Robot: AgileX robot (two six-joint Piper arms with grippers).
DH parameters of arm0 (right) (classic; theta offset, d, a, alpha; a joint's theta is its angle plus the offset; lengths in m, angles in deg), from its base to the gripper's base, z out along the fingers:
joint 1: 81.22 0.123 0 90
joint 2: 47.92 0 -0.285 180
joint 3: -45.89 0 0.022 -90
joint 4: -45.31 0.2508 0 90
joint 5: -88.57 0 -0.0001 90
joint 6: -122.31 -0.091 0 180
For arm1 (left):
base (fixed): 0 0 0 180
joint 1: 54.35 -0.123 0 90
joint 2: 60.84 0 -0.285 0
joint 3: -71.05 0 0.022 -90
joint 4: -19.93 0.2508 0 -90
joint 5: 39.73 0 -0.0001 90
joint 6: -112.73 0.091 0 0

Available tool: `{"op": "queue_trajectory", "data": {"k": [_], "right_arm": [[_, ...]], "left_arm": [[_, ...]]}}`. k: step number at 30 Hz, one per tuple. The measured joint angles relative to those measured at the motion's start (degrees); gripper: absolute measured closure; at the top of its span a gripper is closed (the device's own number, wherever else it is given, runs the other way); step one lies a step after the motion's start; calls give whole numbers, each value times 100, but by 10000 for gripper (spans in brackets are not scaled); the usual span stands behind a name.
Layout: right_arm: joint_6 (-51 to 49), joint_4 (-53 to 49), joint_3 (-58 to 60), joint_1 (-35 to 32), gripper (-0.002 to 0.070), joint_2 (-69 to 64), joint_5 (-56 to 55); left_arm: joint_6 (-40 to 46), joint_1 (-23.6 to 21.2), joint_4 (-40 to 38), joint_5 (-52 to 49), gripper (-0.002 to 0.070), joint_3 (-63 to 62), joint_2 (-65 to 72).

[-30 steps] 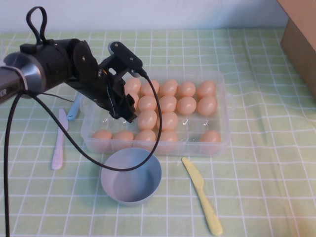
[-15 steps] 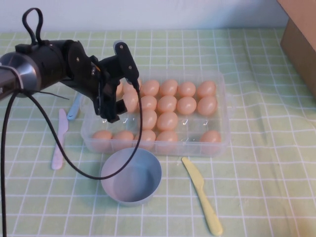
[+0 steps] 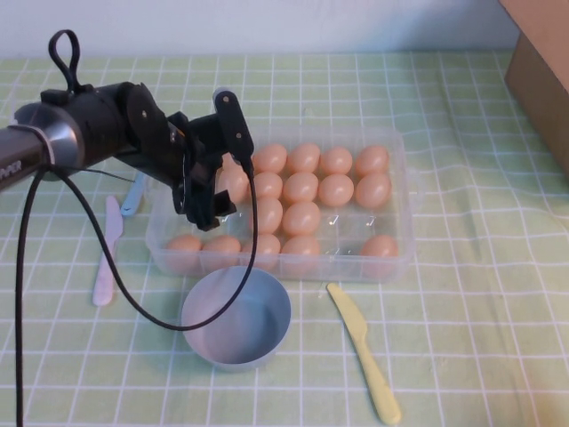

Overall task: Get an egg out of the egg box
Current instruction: Pick up the egg from the plastic box

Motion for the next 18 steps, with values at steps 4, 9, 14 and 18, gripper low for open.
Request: {"op": "queue_trajectory", "data": {"k": [4, 9, 14, 18], "right_arm": [[0, 0, 0, 0, 694, 0, 0], [0, 0, 0, 0, 694, 0, 0], [0, 0, 0, 0, 694, 0, 0], [0, 0, 0, 0, 694, 0, 0]], "left_arm": [[24, 0, -60, 178, 153, 0, 24], [24, 0, -450, 316, 153, 0, 24], [24, 0, -589, 596, 153, 0, 52], [24, 0, -670, 741, 153, 0, 161]]}}
